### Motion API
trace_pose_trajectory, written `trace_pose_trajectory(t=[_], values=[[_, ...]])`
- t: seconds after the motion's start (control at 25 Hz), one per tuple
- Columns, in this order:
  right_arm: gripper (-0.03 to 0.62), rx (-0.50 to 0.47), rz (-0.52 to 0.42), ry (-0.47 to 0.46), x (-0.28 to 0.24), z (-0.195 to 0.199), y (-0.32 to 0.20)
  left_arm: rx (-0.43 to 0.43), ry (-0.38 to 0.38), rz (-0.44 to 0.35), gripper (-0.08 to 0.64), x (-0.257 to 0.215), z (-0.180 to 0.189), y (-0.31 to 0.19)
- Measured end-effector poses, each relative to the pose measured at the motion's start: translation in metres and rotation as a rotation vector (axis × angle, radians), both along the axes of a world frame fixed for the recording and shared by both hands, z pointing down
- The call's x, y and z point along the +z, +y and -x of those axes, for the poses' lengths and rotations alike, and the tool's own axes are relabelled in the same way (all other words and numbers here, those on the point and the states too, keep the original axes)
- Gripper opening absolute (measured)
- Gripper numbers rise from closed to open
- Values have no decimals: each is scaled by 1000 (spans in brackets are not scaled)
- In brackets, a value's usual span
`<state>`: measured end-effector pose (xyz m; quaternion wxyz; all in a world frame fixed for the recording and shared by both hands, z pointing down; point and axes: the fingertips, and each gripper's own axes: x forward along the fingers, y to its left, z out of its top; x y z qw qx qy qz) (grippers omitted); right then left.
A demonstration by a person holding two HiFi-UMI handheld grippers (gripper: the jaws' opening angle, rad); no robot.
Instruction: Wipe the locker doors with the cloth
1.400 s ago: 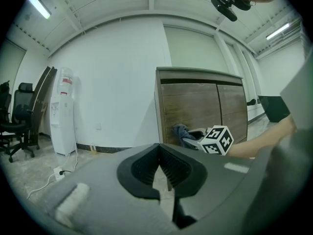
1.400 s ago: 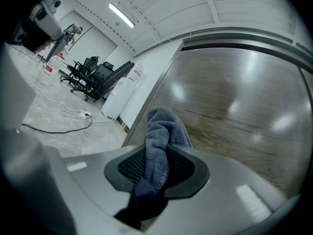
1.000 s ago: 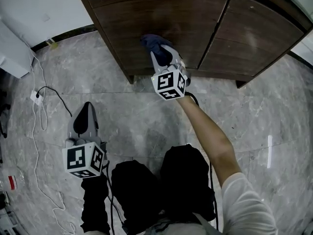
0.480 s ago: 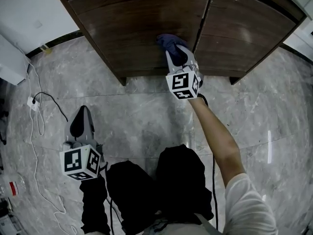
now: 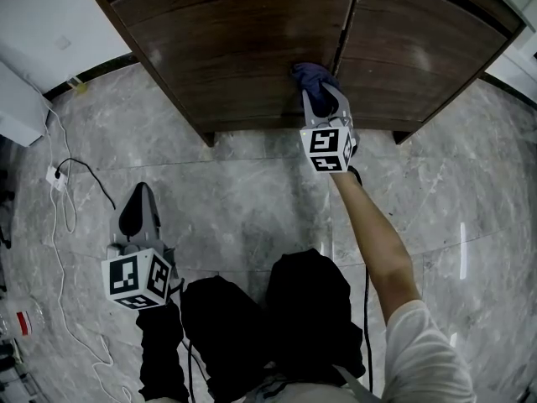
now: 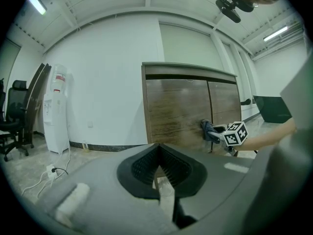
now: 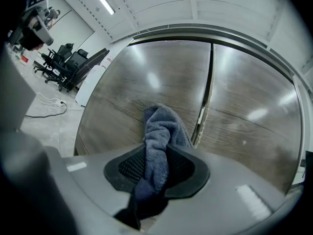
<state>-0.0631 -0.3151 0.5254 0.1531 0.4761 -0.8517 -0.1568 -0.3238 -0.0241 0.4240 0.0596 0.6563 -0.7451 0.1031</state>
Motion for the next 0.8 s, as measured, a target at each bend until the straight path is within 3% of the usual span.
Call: trace_pose_trajectory(t=[0.28, 0.8], values=[[109, 8, 41, -62, 13, 18, 4, -4, -4, 1, 0, 0, 5, 3], [109, -61, 76, -55, 29, 88, 25, -42, 12, 8, 0, 9, 33, 21]])
